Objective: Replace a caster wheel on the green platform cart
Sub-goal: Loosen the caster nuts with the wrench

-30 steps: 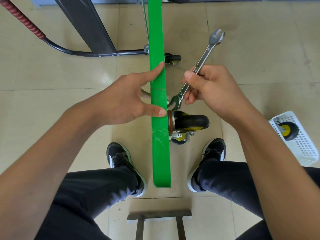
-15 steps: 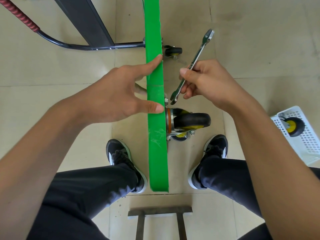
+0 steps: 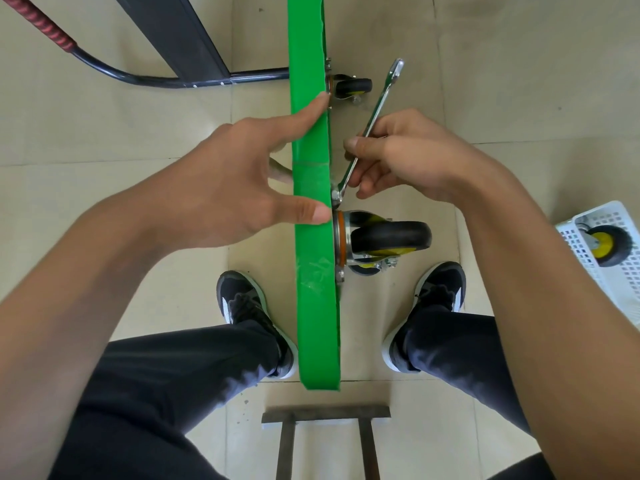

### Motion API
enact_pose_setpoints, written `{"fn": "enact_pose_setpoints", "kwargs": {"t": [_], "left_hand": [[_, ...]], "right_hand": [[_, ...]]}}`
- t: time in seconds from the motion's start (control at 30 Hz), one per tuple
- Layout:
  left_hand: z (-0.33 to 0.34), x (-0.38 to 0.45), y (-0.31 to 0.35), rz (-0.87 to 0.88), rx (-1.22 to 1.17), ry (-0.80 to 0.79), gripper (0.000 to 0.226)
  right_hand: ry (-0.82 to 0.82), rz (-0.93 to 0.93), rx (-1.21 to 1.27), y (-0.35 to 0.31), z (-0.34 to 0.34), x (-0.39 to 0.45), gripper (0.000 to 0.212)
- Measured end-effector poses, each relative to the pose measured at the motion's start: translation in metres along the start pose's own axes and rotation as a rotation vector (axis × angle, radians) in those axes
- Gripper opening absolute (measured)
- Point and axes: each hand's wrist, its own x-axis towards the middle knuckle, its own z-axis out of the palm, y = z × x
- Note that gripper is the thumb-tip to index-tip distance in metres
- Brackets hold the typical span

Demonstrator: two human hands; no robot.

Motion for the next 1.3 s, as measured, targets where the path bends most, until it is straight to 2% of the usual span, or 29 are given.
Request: {"fn": "enact_pose_setpoints", "kwargs": {"t": [0.33,0.57,0.67,0.9,1.03,1.3], "left_hand": [[0.001,0.001,0.001,0.000,-0.046,0.019,0.112],[0.001,0.002,0.002,-0.017,-0.042,0.030,0.113],[0.000,0.002,0.003,-0.022,-0.046,0.026,0.114],[0.001,0.001,0.000,-0.009,-0.078,0.017,0.111],[0.001,0.002,-0.001,-0.006,-0.080,0.013,0.110],[0.001,0.001,0.002,-0.002,-0.063,-0.003,0.109]], "right_hand": [[-0.076,0.035,-0.005,0.006,0.008,0.019,0.028],[-0.089,0.045,0.078,0.012,0.008,0.021,0.029],[-0.060,-0.014,0.022,0.010,0.013,0.017,0.028],[0.128,-0.164,-0.065,0.026,0.025,0.008,0.031],[0.111,-0.207,-0.089,0.023,0.025,0.003,0.031],[0.138,-0.258,-0.121,0.028,0.022,-0.019,0.017]]}}
